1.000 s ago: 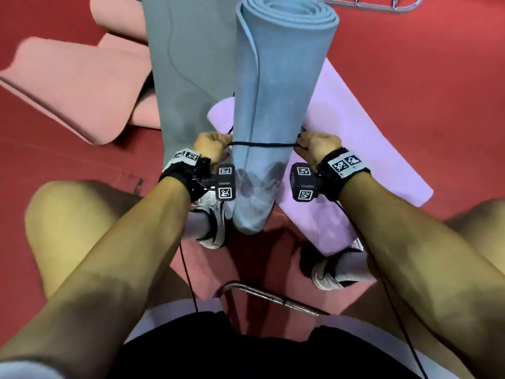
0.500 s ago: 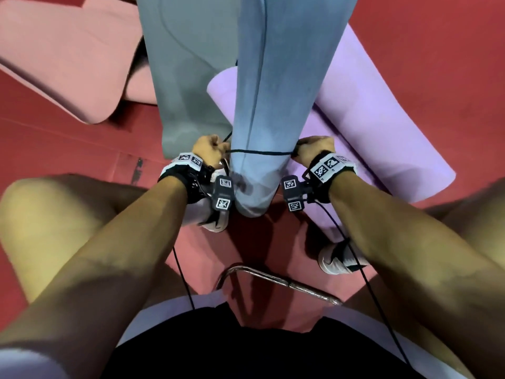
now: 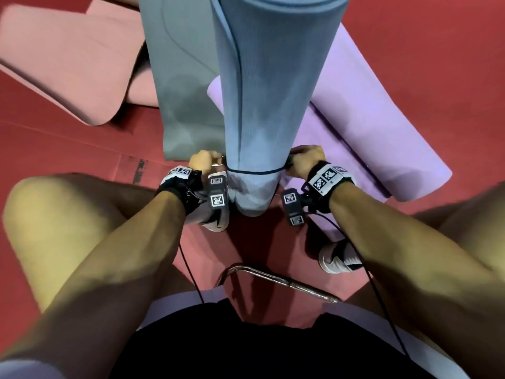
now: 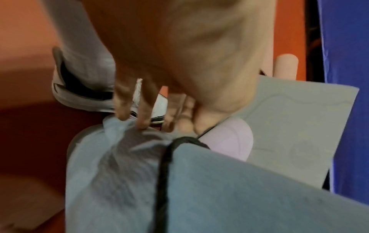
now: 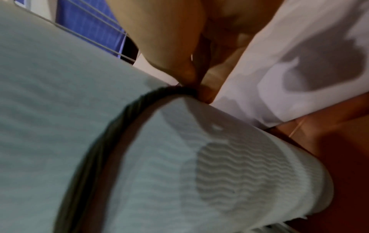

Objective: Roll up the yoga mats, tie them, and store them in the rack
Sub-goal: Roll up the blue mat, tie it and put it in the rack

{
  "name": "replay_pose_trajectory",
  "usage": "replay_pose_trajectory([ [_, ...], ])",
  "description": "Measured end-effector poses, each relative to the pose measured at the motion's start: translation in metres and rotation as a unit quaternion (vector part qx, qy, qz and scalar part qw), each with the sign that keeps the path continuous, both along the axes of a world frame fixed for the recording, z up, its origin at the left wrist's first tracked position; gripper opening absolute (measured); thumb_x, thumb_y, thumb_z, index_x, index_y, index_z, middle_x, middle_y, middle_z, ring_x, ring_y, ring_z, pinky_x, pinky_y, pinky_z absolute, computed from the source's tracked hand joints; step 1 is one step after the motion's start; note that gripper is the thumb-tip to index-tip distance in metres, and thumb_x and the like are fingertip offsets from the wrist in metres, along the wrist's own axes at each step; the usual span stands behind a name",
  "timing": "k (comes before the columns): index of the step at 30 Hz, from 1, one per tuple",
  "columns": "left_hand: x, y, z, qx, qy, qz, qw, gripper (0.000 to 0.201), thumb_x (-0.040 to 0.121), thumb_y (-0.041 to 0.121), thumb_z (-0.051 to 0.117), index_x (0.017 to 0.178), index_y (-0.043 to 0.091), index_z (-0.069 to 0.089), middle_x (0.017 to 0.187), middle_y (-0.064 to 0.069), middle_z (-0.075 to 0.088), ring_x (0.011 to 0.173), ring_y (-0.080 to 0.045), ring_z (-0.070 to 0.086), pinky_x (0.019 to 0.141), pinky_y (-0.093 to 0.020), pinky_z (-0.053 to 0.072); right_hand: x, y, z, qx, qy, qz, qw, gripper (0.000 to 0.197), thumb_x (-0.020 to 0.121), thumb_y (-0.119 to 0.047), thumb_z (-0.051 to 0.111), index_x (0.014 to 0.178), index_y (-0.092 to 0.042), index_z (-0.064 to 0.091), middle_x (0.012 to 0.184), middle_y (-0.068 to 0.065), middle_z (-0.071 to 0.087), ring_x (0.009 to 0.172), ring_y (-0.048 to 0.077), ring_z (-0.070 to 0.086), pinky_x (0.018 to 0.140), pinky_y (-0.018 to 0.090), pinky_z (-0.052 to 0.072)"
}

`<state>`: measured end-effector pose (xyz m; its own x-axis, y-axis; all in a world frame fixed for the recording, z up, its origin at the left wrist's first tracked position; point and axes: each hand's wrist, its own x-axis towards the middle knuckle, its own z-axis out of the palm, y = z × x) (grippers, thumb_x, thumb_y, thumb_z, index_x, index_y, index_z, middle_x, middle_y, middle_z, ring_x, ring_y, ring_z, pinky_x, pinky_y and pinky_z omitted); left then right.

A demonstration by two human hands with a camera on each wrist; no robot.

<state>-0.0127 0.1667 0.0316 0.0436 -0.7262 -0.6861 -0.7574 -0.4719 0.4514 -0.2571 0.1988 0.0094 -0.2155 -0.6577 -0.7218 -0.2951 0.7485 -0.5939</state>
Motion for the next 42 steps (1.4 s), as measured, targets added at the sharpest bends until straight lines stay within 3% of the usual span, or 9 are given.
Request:
replay_pose_trajectory([
  [5,-0.013,-0.001,0.004,-0.017,0.195,0.106,0.975,0.078,0.054,0.007,0.048,0.132,0.007,0.052,0.095,-0.004,0.066,0.079,-0.027,0.058,0.059,-0.031,0.048,0.008,-0.005,0.02,-0.078,-0.076,-0.011,0.994,0.065,0.079,0.003,0.054,0.131,-0.034,0.062,0.104,-0.016,0.065,0.088,0.02,0.07,0.074,0.04,0.06],
  [8,-0.021,0.003,0.013,-0.016,0.224,0.023,0.974,0.114,0.05,0.006,0.079,0.152,0.023,0.03,0.132,0.002,0.059,0.116,-0.024,0.058,0.09,-0.037,0.054,0.008,-0.012,0.037,-0.055,-0.127,-0.018,0.99,0.062,0.079,0.01,0.051,0.127,-0.027,0.062,0.098,-0.01,0.068,0.083,0.018,0.064,0.068,0.037,0.057],
  [10,-0.029,0.002,0.023,-0.058,0.21,0.005,0.976,0.125,0.055,0.015,0.097,0.154,0.014,0.02,0.14,0.004,0.049,0.127,-0.013,0.049,0.099,-0.016,0.047,0.013,-0.012,0.048,-0.046,-0.137,-0.018,0.989,0.052,0.079,0.008,0.058,0.119,-0.025,0.062,0.094,-0.004,0.067,0.084,0.02,0.062,0.067,0.035,0.055],
  [13,-0.043,0.001,0.038,-0.109,0.211,0.051,0.97,0.122,0.051,0.03,0.101,0.146,0.007,0.028,0.136,0.004,0.052,0.123,-0.009,0.052,0.098,-0.02,0.049,0.02,-0.008,0.067,-0.058,-0.131,-0.035,0.989,0.044,0.077,0.001,0.067,0.113,-0.023,0.059,0.1,0.003,0.069,0.091,0.023,0.063,0.076,0.041,0.056],
  [18,-0.038,0.0,0.066,-0.218,0.255,0.124,0.934,0.12,0.033,0.05,0.104,0.132,0.022,0.041,0.129,0.003,0.063,0.12,-0.015,0.063,0.093,-0.043,0.058,0.019,-0.006,0.113,-0.12,-0.152,-0.042,0.98,0.047,0.076,0.001,0.076,0.112,-0.019,0.051,0.098,0.007,0.071,0.077,0.013,0.067,0.051,0.019,0.048],
  [22,-0.044,-0.003,0.133,-0.295,0.26,0.104,0.914,0.09,0.044,0.04,0.101,0.117,0.023,0.051,0.113,0.011,0.066,0.099,0.01,0.064,0.083,-0.017,0.055,0.017,-0.001,0.175,-0.2,-0.122,-0.033,0.972,0.059,0.071,-0.002,0.086,0.117,-0.011,0.051,0.091,0.0,0.066,0.077,0.011,0.064,0.06,0.022,0.05],
  [28,-0.064,0.01,0.208,-0.337,0.287,0.141,0.886,0.07,0.05,0.031,0.102,0.107,0.011,0.065,0.097,0.01,0.072,0.079,0.004,0.069,0.067,-0.015,0.054,0.011,0.021,0.256,-0.309,-0.123,-0.17,0.928,0.059,0.058,0.016,0.085,0.108,-0.007,0.064,0.105,0.006,0.067,0.098,0.019,0.064,0.097,0.037,0.055],
  [34,-0.082,0.029,0.276,-0.363,0.353,0.182,0.843,0.083,0.045,0.046,0.099,0.115,0.018,0.064,0.103,0.011,0.074,0.09,-0.002,0.072,0.077,-0.022,0.059,-0.017,0.056,0.326,-0.39,-0.275,-0.237,0.846,0.042,0.075,0.028,0.066,0.098,-0.006,0.061,0.095,0.01,0.06,0.074,0.02,0.066,0.068,0.026,0.059],
  [42,-0.119,0.055,0.342,-0.32,0.438,0.258,0.8,0.081,0.055,0.051,0.095,0.12,0.015,0.061,0.11,-0.001,0.074,0.088,-0.016,0.074,0.07,-0.033,0.063,-0.044,0.087,0.349,-0.399,0.149,0.007,0.905,0.087,0.057,-0.043,0.096,0.132,-0.02,0.056,0.134,0.002,0.06,0.125,0.021,0.055,0.109,0.04,0.043],
])
